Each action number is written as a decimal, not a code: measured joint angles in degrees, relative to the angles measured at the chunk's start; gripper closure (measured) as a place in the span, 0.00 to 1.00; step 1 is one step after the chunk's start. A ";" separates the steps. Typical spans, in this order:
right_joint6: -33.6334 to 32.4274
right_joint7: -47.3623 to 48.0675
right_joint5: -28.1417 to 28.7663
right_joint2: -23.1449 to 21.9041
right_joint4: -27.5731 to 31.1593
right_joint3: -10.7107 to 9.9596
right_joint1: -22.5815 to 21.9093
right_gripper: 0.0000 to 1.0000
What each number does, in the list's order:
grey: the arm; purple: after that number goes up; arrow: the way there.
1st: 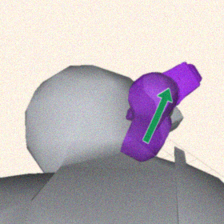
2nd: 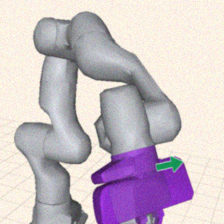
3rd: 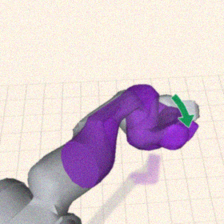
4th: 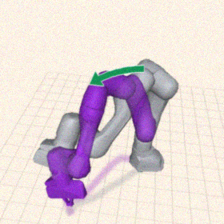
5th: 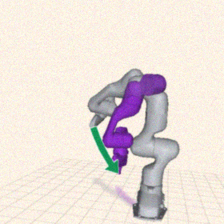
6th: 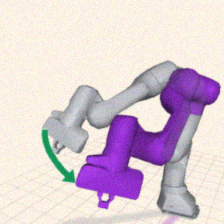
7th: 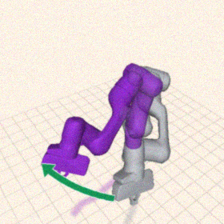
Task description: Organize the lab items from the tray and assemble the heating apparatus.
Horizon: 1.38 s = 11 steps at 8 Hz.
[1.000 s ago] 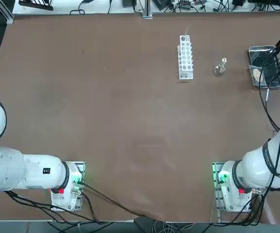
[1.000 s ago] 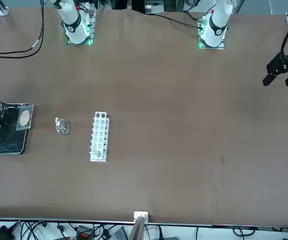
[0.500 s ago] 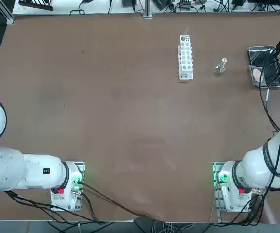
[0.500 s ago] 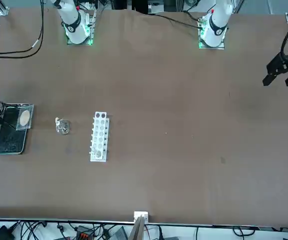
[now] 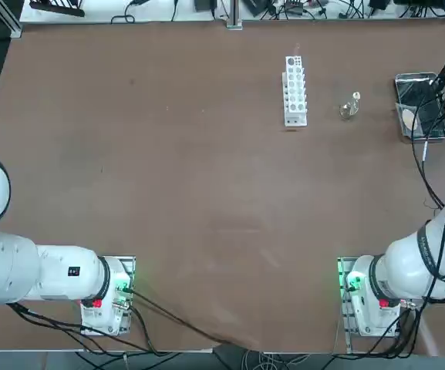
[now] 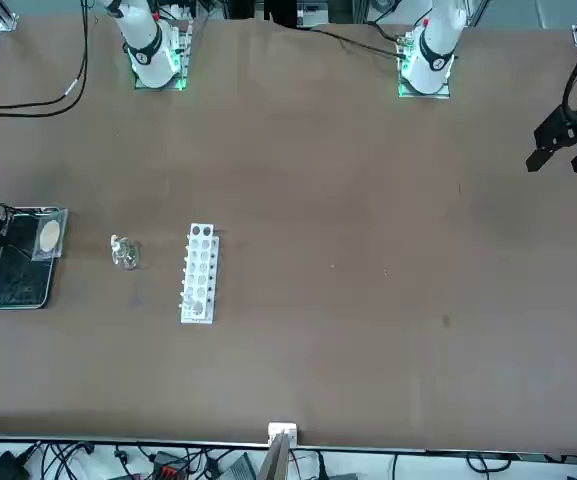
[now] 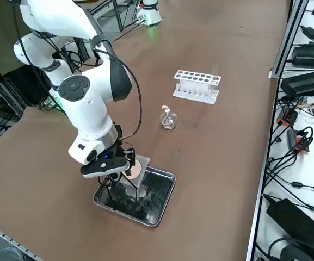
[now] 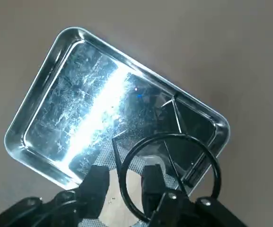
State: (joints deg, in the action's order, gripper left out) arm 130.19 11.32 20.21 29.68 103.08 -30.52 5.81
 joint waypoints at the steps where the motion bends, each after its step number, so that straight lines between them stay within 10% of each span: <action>1: 0.00 0.00 0.00 0.00 0.00 0.00 0.00 0.65; 5: -0.52 -0.20 0.22 -0.14 -0.48 0.04 0.01 0.93; 11: -19.43 -0.25 0.26 -2.14 -15.76 -0.32 -0.11 0.93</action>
State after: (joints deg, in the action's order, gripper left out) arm 110.76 11.07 20.47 27.55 87.32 -30.84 5.70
